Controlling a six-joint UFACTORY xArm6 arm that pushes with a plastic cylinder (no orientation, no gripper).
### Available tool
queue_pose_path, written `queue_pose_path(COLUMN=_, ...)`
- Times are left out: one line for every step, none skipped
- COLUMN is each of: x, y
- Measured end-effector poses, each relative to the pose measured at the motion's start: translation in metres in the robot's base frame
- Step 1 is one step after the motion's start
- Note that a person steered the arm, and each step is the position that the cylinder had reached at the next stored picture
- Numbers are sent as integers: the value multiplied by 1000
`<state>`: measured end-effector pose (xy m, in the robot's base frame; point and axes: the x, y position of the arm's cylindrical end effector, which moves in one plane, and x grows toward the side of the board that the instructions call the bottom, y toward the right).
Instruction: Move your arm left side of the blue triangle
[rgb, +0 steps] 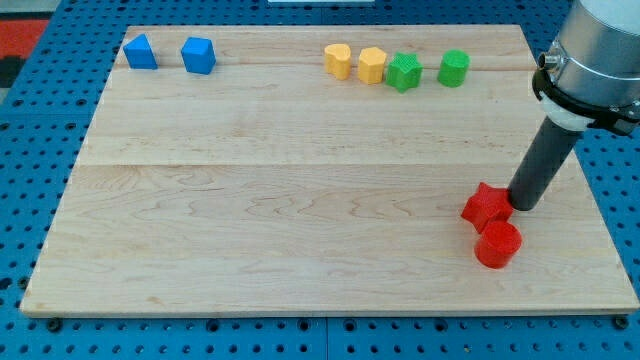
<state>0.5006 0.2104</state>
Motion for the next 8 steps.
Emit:
queue_pose_path(x=-8, y=0)
queue_pose_path(x=-44, y=-2)
queue_pose_path(x=-73, y=-12)
queue_pose_path(x=-73, y=-29)
queue_pose_path(x=-73, y=-94)
queue_pose_path(x=-77, y=-163)
queue_pose_path(x=-102, y=-238)
queue_pose_path(x=-141, y=-331)
